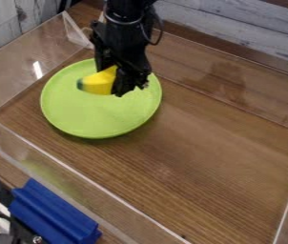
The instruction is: Put the banana in the green plate
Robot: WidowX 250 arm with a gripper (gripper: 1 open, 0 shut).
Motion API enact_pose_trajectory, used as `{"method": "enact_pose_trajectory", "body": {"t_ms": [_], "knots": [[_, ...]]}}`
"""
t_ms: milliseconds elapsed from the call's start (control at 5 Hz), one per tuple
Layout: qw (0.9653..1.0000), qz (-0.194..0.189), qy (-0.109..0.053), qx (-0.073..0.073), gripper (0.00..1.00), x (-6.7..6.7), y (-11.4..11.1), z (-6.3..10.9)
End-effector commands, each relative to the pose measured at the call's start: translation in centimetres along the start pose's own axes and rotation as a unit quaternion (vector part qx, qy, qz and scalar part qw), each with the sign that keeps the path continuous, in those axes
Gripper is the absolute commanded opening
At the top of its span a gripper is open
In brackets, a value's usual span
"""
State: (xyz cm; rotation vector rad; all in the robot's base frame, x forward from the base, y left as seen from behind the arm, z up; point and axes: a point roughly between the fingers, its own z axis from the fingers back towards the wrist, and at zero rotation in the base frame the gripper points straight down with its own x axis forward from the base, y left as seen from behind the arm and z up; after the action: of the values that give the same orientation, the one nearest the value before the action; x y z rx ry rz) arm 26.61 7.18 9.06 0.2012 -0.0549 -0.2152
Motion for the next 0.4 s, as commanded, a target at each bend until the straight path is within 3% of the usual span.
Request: {"method": "enact_pose_trajectory", "body": {"t_ms": [0, 200], "knots": [[0.9997, 0.011, -0.02, 0.01, 0.0, 0.55, 1.28, 0.68], [0.9996, 0.017, -0.021, 0.012, 0.0, 0.49, 1.79, 0.56]]}}
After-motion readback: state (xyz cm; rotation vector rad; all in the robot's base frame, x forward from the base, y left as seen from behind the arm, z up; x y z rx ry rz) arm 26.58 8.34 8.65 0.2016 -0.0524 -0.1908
